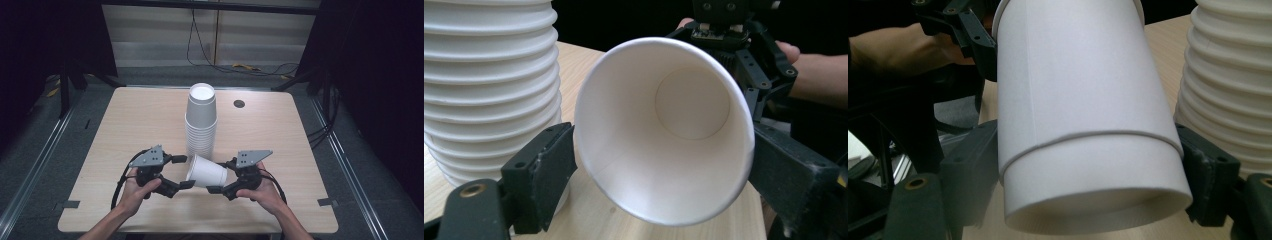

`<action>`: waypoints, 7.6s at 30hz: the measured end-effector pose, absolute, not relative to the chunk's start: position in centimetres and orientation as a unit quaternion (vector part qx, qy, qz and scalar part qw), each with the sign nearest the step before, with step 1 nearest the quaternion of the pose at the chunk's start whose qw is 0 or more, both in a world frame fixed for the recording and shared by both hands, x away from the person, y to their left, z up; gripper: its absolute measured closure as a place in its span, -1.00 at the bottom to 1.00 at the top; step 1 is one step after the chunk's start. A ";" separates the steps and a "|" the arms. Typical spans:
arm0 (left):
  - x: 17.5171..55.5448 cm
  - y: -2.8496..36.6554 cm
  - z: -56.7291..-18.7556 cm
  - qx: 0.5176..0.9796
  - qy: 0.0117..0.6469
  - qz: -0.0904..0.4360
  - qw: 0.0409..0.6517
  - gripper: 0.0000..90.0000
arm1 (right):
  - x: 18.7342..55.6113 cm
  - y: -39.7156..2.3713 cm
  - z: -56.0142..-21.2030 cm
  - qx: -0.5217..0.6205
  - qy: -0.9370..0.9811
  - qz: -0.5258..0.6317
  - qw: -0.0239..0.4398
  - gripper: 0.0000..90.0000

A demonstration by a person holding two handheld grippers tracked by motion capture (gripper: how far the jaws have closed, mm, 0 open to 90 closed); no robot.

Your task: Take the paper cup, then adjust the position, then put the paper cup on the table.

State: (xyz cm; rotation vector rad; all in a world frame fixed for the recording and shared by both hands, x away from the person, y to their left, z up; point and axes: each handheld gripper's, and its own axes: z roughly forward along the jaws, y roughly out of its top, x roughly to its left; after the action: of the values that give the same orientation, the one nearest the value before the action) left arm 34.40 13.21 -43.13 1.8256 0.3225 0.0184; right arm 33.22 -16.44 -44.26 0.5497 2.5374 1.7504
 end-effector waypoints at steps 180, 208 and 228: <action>45.7 18.6 -43.1 0.897 0.334 0.117 0.266 -0.85 | 32.7 -21.3 -44.9 0.326 0.793 0.494 0.144 -0.68; 46.3 16.9 -45.3 0.886 0.338 0.138 0.284 -0.78 | 32.7 -21.2 -45.1 0.329 0.793 0.495 0.137 -0.69; 45.4 18.6 -47.2 0.879 0.335 0.139 0.309 -0.65 | 32.8 -20.9 -45.2 0.332 0.794 0.492 0.132 -0.68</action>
State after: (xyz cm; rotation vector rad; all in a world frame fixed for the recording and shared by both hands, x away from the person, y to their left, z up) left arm 45.40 18.61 -47.22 2.3229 0.8844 0.3670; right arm 32.84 -20.95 -45.23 0.9636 2.3028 1.4286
